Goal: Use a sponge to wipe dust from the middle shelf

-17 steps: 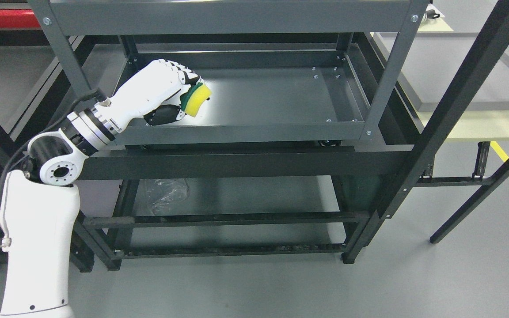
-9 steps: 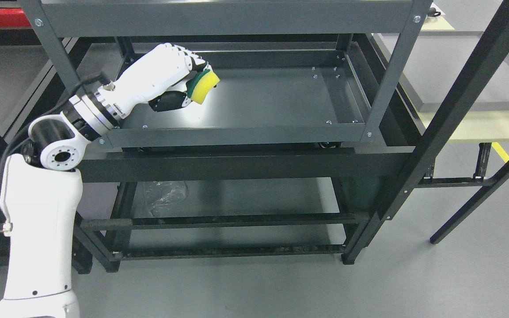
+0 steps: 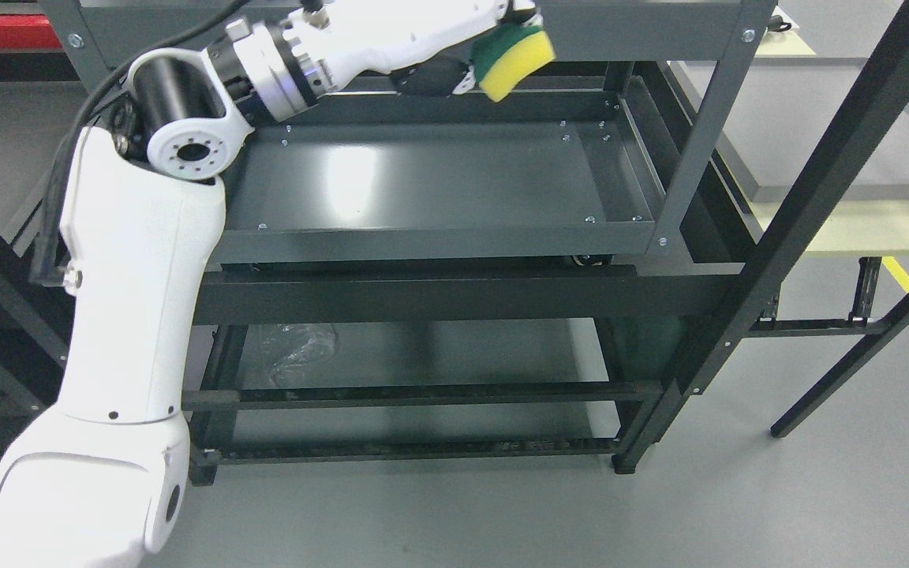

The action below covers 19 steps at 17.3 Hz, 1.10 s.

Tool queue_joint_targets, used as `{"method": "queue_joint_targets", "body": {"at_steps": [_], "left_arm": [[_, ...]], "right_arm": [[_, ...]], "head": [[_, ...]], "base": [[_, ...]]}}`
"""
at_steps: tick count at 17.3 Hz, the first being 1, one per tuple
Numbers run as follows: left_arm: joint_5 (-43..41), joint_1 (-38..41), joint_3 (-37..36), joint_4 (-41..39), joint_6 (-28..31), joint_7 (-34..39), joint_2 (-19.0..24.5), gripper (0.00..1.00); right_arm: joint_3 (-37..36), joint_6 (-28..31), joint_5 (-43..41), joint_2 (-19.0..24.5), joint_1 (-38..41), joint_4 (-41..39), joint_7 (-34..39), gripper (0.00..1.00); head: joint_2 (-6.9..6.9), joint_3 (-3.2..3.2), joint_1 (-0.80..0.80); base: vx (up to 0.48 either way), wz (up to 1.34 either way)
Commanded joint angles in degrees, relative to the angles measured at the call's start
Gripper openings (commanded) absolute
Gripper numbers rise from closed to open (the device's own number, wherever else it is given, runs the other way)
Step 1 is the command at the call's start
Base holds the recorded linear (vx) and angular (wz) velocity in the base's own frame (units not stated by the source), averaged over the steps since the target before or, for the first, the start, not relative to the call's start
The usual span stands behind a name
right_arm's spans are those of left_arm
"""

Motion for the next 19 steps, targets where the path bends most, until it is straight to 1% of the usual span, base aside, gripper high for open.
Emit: {"method": "queue_joint_targets", "body": {"at_steps": [1,5,8,11,12,13,15,19], "left_arm": [[-4.41,-11.08,-16.14,5.42,0.04,0.12,-3.27,0.01],[-9.79,-11.0,-15.1,9.99,0.04,0.29,-3.27,0.01],[-11.63,-9.86,-12.11,10.61,0.04,0.29,-3.27,0.0],[-13.22,-5.82,-7.89,10.09,0.04,0.2,-3.27,0.0],[-13.14,-4.77,-6.49,9.82,0.04,0.2,-2.11,0.0],[-13.05,-4.15,-5.0,9.3,0.04,0.2,0.19,0.01],[-12.96,-3.26,0.52,8.68,0.04,0.2,4.49,0.01],[-12.52,-3.18,7.92,8.68,0.04,0.2,10.22,0.01]], "right_arm": [[0.0,4.23,0.0,-1.0,0.0,-1.0,-0.27,1.0],[0.0,4.14,0.0,-1.0,0.0,-1.0,-0.27,1.0],[0.0,4.14,0.0,-1.0,0.0,-1.0,-0.27,1.0],[0.0,4.14,0.0,-1.0,0.0,-1.0,-0.27,1.0],[0.0,4.14,0.0,-1.0,0.0,-1.0,-0.27,1.0],[0.0,4.14,0.0,-1.0,0.0,-1.0,-0.27,1.0],[0.0,4.23,0.0,-1.0,0.0,-1.0,-0.27,1.0],[0.0,4.14,0.0,-1.0,0.0,-1.0,-0.27,1.0]], "head": [[0.0,0.0,0.0],[0.0,0.0,0.0],[0.0,0.0,0.0],[0.0,0.0,0.0],[0.0,0.0,0.0],[0.0,0.0,0.0],[0.0,0.0,0.0],[0.0,0.0,0.0]], "base": [[0.0,0.0],[0.0,0.0],[0.0,0.0],[0.0,0.0],[0.0,0.0],[0.0,0.0],[0.0,0.0],[-0.001,0.02]]}}
